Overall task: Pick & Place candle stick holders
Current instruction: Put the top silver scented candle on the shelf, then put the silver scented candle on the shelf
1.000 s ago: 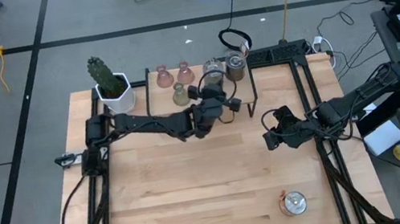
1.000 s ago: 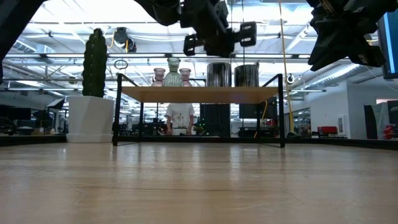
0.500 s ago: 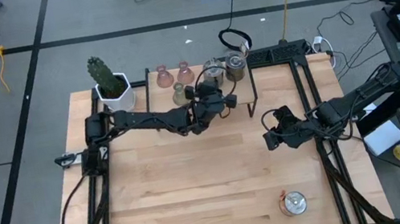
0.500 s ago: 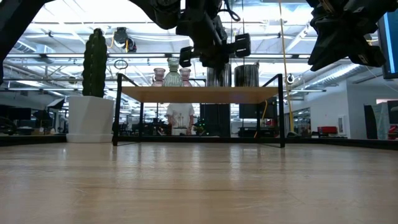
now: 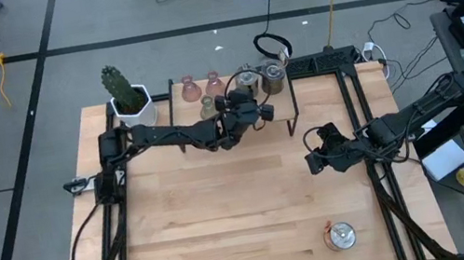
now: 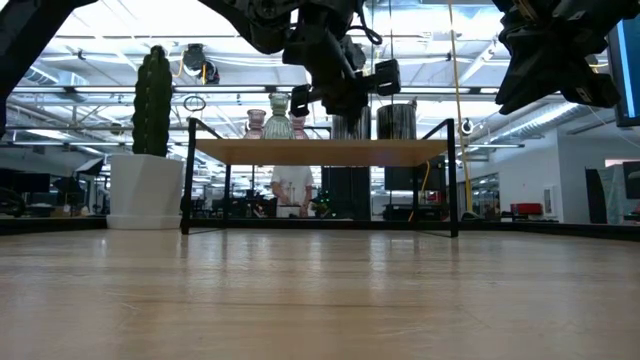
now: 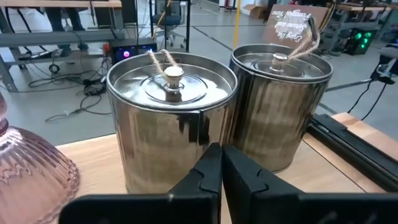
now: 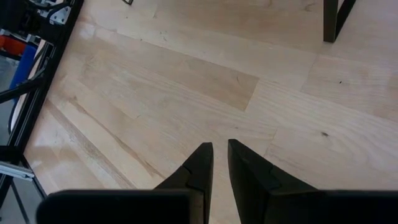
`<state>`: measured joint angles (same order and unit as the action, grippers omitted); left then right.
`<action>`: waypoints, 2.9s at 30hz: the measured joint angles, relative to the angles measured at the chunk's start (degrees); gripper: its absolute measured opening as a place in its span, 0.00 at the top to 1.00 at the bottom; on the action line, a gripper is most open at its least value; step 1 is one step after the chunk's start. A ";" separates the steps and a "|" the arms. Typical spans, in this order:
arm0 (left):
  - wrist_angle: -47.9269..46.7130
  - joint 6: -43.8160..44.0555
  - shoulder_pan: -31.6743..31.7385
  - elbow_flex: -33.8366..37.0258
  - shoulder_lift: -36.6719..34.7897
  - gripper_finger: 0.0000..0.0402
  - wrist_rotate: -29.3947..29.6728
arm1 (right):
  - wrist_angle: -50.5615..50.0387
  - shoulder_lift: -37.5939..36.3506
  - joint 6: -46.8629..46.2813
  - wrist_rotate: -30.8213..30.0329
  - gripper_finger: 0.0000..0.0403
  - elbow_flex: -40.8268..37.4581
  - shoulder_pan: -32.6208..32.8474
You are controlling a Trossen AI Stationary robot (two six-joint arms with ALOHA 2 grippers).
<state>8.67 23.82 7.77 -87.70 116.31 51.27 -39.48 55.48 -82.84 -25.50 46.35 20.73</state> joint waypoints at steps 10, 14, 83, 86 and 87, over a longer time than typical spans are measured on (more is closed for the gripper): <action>1.48 -5.27 -6.32 0.01 -4.99 0.96 1.17 | -3.30 -0.32 0.01 1.49 0.89 0.00 -0.02; -2.95 -8.43 -10.54 -0.04 -9.44 0.99 -0.82 | -6.01 -1.67 1.61 8.12 0.89 0.00 -0.02; -2.51 4.55 -27.25 57.29 -52.57 0.98 -13.72 | -15.21 12.50 -16.29 40.78 0.96 14.20 24.32; -2.63 4.55 -27.17 57.29 -52.54 0.95 -13.73 | -14.79 11.32 -18.23 42.28 0.91 12.77 24.28; -2.66 4.56 -27.17 57.29 -52.54 0.94 -13.73 | -14.35 10.90 -19.11 42.27 0.89 12.36 24.28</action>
<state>6.00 28.38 -19.40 -30.41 63.77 37.54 -53.84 66.39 -101.94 16.78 58.71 45.01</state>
